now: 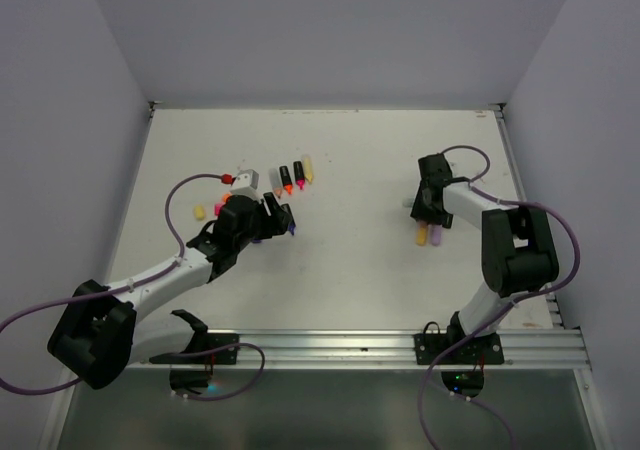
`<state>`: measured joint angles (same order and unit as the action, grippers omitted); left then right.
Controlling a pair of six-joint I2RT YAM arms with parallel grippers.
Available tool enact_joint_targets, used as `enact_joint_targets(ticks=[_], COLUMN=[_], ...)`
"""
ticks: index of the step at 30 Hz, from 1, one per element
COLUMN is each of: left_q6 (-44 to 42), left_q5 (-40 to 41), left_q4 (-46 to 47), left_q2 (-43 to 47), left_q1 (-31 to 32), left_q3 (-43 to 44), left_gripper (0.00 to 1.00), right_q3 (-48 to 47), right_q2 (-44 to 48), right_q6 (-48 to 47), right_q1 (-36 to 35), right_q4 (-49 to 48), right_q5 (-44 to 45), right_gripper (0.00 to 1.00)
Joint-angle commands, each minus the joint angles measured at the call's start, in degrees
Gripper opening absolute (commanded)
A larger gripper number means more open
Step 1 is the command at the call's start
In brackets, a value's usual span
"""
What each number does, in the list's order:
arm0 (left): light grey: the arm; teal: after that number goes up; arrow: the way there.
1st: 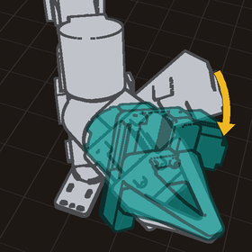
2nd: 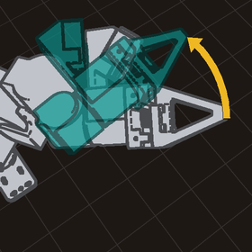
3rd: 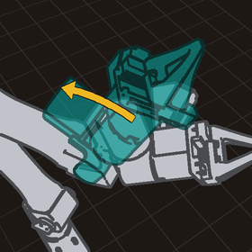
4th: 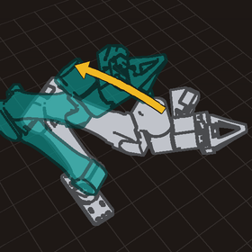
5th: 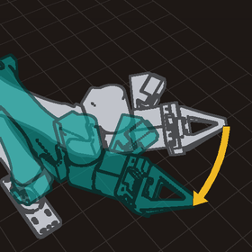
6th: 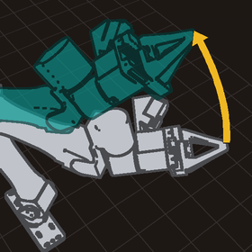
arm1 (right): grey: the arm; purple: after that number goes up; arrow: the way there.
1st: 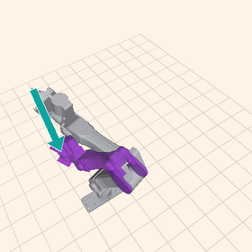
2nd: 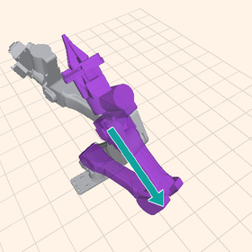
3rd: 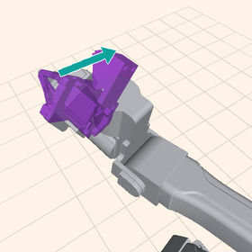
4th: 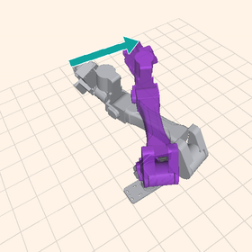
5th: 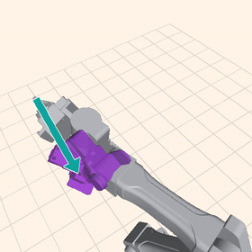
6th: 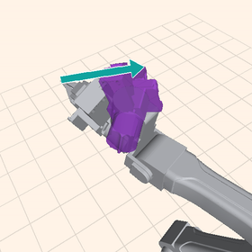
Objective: Open the pen caps
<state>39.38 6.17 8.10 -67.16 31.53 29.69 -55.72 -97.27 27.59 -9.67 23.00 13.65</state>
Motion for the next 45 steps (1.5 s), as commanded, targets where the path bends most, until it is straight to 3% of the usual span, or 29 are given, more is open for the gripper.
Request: enact_joint_targets(ticks=[1,2,6,8,13,17,23,31,45], left_q6=[-0.97,-0.97,-2.37,-3.43,-4.83,-5.19,1.93,4.30,4.31], left_q5=[-0.28,-0.55,-4.41,-7.56,-15.39,-17.77,-24.63,-22.17,-16.63], left_q4=[1.75,1.92,4.55,7.09,12.64,16.85,29.42,32.41,31.10], left_q2=[0.89,0.89,1.06,0.89,-2.26,-5.87,-10.19,-13.61,-18.88], left_q1=[0.20,0.29,0.38,0.99,3.36,7.05,9.08,11.62,15.67], left_q3=[1.16,1.24,0.81,0.72,1.16,3.26,1.95,2.74,6.43], left_gripper=[0.63,0.63,0.63,0.63,0.61,0.60,0.60,0.60,0.62], right_q3=[1.06,1.14,1.84,2.55,3.17,1.07,0.26,-0.97,-3.60], right_q2=[-1.43,-1.51,-0.11,1.90,8.66,15.96,19.84,18.70,15.89], right_q6=[0.00,0.00,0.35,0.97,2.28,4.66,10.80,15.90,18.28], right_q1=[0.27,0.27,0.09,0.00,-2.63,-9.20,-17.21,-23.80,-27.42], right_q4=[-2.00,-2.09,-2.70,-2.44,0.02,2.13,-1.38,-6.56,-8.33], right_q5=[-1.86,-2.13,-2.31,-2.22,-2.05,-2.66,-6.70,-8.29,-7.32], right_gripper=[0.38,0.35,0.07,0.00,0.00,0.00,0.00,0.00,0.00])
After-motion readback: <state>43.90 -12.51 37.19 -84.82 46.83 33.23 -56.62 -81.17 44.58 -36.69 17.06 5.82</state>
